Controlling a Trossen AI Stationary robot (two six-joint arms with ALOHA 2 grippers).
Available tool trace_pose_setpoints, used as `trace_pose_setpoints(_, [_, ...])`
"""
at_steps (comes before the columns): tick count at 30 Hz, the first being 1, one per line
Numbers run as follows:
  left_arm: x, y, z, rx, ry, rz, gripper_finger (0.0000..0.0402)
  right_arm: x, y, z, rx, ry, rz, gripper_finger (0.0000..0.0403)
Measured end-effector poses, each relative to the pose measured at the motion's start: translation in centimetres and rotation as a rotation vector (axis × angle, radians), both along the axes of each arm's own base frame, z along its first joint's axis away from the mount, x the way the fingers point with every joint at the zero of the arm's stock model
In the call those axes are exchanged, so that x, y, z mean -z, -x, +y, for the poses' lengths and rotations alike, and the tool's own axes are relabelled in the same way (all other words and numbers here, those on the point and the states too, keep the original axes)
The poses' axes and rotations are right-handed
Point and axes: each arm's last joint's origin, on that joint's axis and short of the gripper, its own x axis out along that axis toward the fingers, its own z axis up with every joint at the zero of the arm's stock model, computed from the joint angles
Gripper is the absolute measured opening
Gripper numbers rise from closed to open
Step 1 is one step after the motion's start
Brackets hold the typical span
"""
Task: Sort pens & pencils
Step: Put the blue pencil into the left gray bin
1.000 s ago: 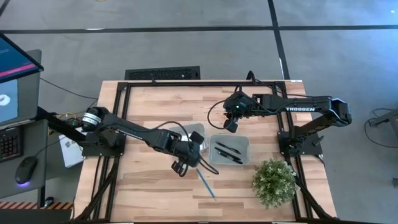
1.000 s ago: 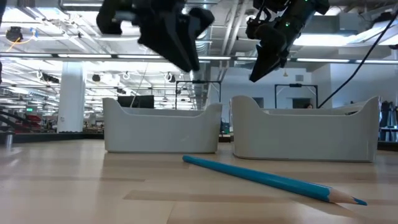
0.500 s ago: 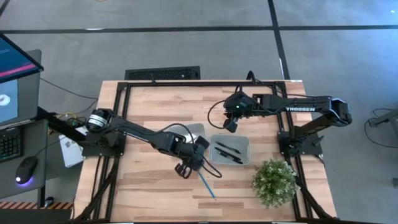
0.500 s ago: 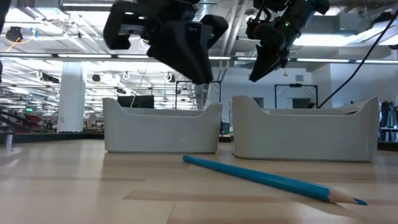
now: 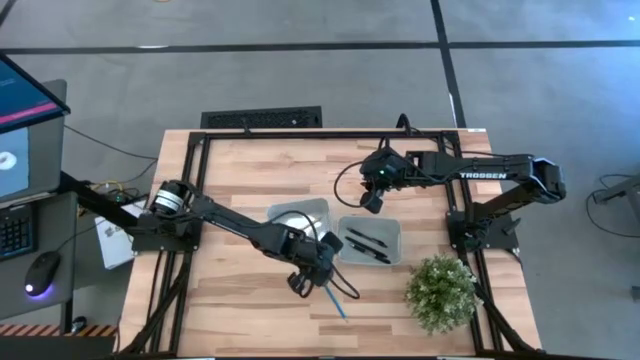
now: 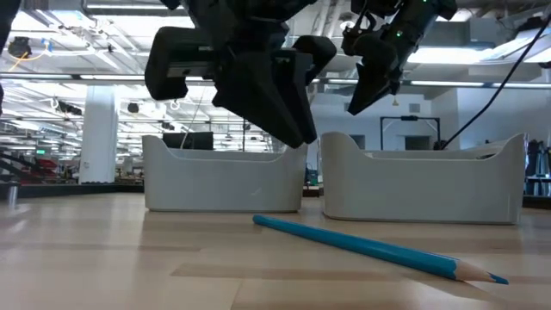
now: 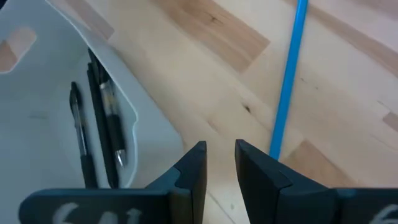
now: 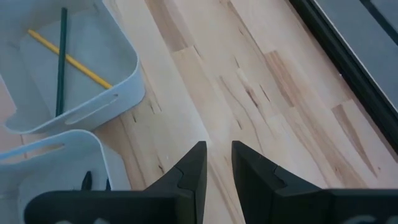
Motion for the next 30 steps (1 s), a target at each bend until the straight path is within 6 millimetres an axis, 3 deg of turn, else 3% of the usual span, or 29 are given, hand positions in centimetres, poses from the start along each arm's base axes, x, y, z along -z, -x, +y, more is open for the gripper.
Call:
trace_pose_setpoints(15, [-0.2, 0.1, -1.1, -0.067, 0.081, -0.009, 0.0075, 0.0, 0.0, 0.0, 0.001, -0.001, 0.001, 0.0095])
trace_pose_setpoints(23, [-0.1, 0.2, -1.1, 0.056, 0.196, 0.050, 0.0102, 0.0, 0.0, 0.0, 0.001, -0.001, 0.001, 0.0095])
trace_pose_setpoints(30, [0.2, 0.2, -0.8, -0.011, 0.046, 0.019, 0.0125, 0.0, 0.0, 0.0, 0.000, 0.000, 0.001, 0.0095])
